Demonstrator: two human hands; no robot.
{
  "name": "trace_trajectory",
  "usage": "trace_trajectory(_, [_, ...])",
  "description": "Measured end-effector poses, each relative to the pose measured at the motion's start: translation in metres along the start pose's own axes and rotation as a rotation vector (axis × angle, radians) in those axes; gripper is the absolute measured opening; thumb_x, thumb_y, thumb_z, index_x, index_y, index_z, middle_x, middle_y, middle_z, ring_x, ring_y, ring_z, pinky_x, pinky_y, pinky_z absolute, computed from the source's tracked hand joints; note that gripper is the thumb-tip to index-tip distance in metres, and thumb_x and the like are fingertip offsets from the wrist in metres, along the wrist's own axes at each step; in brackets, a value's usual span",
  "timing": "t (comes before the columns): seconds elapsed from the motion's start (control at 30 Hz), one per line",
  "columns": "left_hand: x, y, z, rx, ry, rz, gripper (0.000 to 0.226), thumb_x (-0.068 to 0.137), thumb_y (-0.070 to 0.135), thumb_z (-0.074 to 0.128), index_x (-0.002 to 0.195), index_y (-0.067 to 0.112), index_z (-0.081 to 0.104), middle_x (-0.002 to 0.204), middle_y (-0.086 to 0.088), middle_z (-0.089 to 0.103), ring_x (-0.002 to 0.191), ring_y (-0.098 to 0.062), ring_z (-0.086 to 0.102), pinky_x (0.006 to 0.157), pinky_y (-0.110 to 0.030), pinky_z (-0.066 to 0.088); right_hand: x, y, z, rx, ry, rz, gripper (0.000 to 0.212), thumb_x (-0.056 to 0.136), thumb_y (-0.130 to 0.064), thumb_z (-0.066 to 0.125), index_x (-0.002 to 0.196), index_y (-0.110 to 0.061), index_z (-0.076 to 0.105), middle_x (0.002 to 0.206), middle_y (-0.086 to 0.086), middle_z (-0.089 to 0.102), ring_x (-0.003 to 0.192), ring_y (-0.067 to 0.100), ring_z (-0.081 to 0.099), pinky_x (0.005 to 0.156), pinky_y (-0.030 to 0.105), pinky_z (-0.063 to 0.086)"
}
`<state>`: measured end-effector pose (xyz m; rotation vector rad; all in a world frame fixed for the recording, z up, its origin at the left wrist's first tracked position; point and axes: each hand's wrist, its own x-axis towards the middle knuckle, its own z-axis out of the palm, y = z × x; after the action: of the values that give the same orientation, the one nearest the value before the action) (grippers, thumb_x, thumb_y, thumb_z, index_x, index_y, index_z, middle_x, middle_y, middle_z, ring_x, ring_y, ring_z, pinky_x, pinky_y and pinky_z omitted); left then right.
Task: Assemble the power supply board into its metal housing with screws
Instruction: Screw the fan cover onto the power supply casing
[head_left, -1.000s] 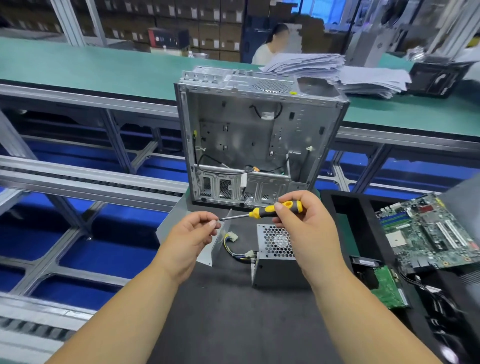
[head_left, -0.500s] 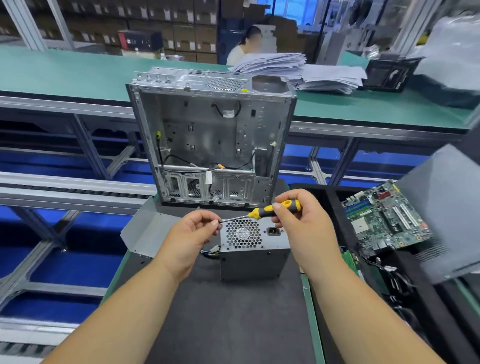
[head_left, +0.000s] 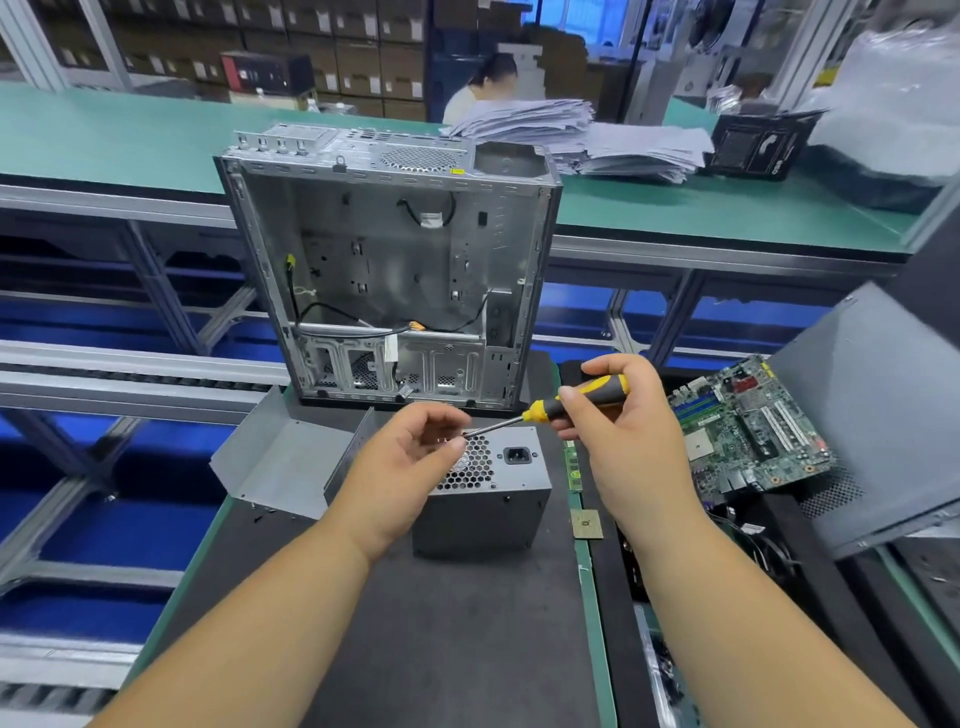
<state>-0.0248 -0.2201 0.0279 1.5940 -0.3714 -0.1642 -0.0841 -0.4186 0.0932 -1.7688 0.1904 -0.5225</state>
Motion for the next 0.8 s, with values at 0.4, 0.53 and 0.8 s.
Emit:
trace_trajectory(0.4, [-0.004, -0.025, -0.016, 0.480, 0.239, -0.486, 0.010, 0.087, 0.031, 0.069, 0.080, 0.025, 0.065, 0.071, 0.010, 0.063, 0.071, -0.015, 0.061, 0.066, -0.025, 0.043, 0.015, -0.008, -0.004, -0.538, -0.252, -0.209, 0.026, 0.094, -0.025, 0.063, 0.102, -0.039, 0.043, 0.082, -0.011, 0.064, 0.079, 0.005, 0.062, 0.069, 0.029, 0.050])
trace_trajectory(0.53, [-0.002, -0.024, -0.015, 0.490, 0.287, -0.508, 0.006, 0.085, 0.029, 0.072, 0.085, 0.025, 0.068, 0.077, 0.009, 0.068, 0.076, -0.015, 0.064, 0.068, -0.026, 0.045, 0.017, -0.010, -0.003, -0.593, -0.282, -0.229, 0.026, 0.094, -0.027, 0.062, 0.104, -0.039, 0.042, 0.082, -0.011, 0.063, 0.075, 0.003, 0.058, 0.065, 0.027, 0.049])
trace_trajectory(0.8, [0.001, -0.028, -0.014, 0.500, 0.295, -0.501, 0.010, 0.087, 0.028, 0.071, 0.080, 0.027, 0.063, 0.073, 0.009, 0.065, 0.072, -0.014, 0.060, 0.068, -0.025, 0.043, 0.019, -0.010, -0.002, -0.623, -0.326, -0.230, 0.023, 0.095, -0.027, 0.062, 0.106, -0.037, 0.043, 0.081, -0.012, 0.061, 0.076, 0.002, 0.055, 0.061, 0.021, 0.045])
